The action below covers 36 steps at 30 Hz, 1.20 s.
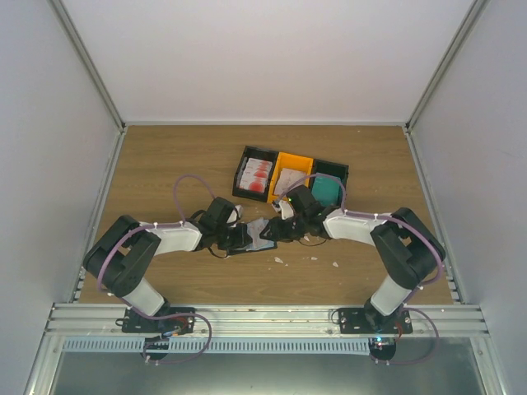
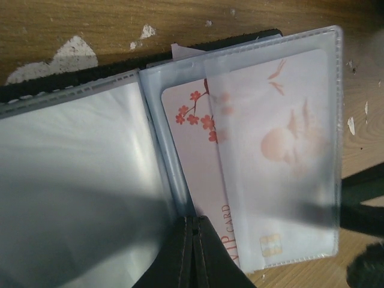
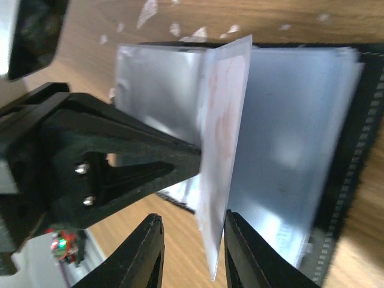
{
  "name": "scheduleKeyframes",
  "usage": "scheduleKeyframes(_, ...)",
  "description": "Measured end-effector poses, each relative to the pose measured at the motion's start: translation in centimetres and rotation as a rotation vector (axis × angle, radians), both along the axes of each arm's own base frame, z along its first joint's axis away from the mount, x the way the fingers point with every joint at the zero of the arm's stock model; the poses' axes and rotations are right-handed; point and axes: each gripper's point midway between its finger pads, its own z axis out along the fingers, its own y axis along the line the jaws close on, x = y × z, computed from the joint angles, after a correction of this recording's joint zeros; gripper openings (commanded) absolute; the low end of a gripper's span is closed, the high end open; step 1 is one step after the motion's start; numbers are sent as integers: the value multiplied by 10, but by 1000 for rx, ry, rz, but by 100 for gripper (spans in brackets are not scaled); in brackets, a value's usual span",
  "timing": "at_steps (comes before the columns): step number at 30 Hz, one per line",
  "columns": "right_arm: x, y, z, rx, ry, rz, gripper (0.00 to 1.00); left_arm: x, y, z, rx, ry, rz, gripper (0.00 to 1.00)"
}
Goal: Put the credit cards into the card holder
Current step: Turn over the card slot in the card holder.
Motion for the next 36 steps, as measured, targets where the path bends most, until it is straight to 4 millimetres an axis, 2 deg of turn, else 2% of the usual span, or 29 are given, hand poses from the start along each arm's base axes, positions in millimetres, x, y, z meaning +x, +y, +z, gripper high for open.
scheduleKeyframes(7,-5,14,13,114,36,33,28,0,-1,0,-3,-2,-1,0)
scheduleKeyframes(14,0,13,4,83,30,24,28,1,-1,3,-10,-9,-2,1)
scheduleKeyframes(18,4,14,2,70,13,28,29,2,-1,4,-10,-12,-1,6)
scheduleKeyframes(25,7,21,6,66,-20,49,34,5,1,7,7,-40,15,11)
scheduleKeyframes(30,8,28,13,80,-43,79,37,11,16,18,67,-86,79,14)
scheduleKeyframes(36,2,39,12,101,-35,129,43,15,34,41,114,-157,147,14)
